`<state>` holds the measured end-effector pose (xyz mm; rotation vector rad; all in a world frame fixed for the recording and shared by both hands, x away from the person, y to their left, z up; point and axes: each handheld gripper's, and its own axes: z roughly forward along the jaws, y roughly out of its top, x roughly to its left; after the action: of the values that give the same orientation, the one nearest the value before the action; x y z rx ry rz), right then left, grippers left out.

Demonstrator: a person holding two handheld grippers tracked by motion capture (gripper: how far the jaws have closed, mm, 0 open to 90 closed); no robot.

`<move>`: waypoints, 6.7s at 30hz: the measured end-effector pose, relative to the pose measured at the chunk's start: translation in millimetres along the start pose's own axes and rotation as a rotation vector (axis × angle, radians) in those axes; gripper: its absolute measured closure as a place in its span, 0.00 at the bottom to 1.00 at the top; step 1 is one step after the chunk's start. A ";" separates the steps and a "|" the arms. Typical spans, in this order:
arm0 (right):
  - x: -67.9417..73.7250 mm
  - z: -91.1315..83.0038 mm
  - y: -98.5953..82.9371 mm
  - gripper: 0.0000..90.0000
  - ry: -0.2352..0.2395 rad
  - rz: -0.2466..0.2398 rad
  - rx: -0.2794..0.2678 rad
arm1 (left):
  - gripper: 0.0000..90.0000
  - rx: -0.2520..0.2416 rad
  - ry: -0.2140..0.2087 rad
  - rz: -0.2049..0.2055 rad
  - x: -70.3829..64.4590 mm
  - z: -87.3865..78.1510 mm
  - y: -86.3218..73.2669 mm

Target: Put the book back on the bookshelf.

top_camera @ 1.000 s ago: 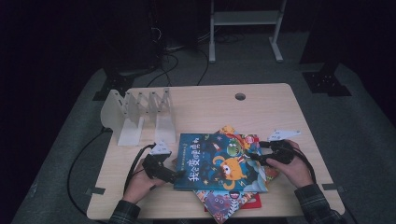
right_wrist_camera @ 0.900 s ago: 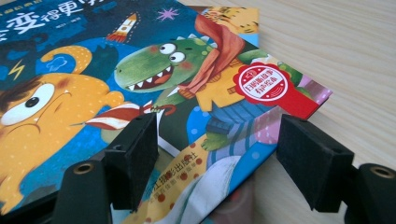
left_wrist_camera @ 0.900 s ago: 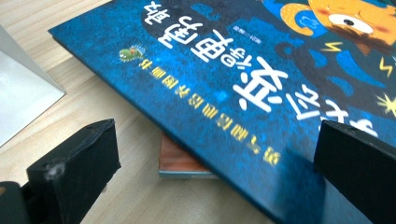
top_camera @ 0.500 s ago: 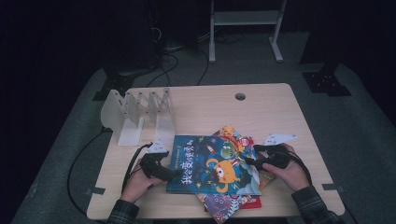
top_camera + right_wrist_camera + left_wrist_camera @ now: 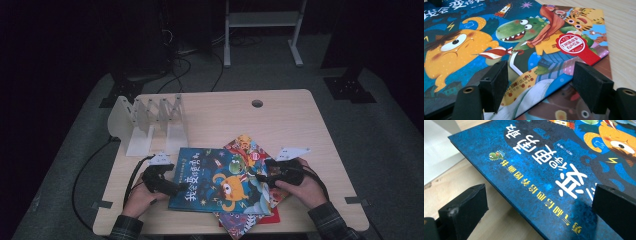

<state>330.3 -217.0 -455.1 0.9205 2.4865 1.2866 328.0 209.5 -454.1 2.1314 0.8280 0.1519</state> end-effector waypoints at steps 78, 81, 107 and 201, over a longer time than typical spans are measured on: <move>27.8 2.5 5.0 0.47 0.135 -0.070 0.048 | 0.00 0.094 -0.169 -0.190 21.7 -4.2 -10.6; 26.0 -2.9 3.9 0.57 0.130 -0.081 0.054 | 0.00 0.093 -0.165 -0.188 21.9 -4.7 -10.8; 29.0 -7.4 -0.5 0.93 0.118 -0.147 0.094 | 0.00 0.035 -0.198 -0.219 20.8 -8.7 -4.4; 47.8 -11.8 0.3 0.80 0.146 -0.185 0.141 | 0.71 0.059 -0.233 -0.064 -7.1 -56.5 192.9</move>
<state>287.6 -195.8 -442.6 0.6251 2.7301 1.1703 399.5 156.9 -273.6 2.1250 0.7696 -0.1542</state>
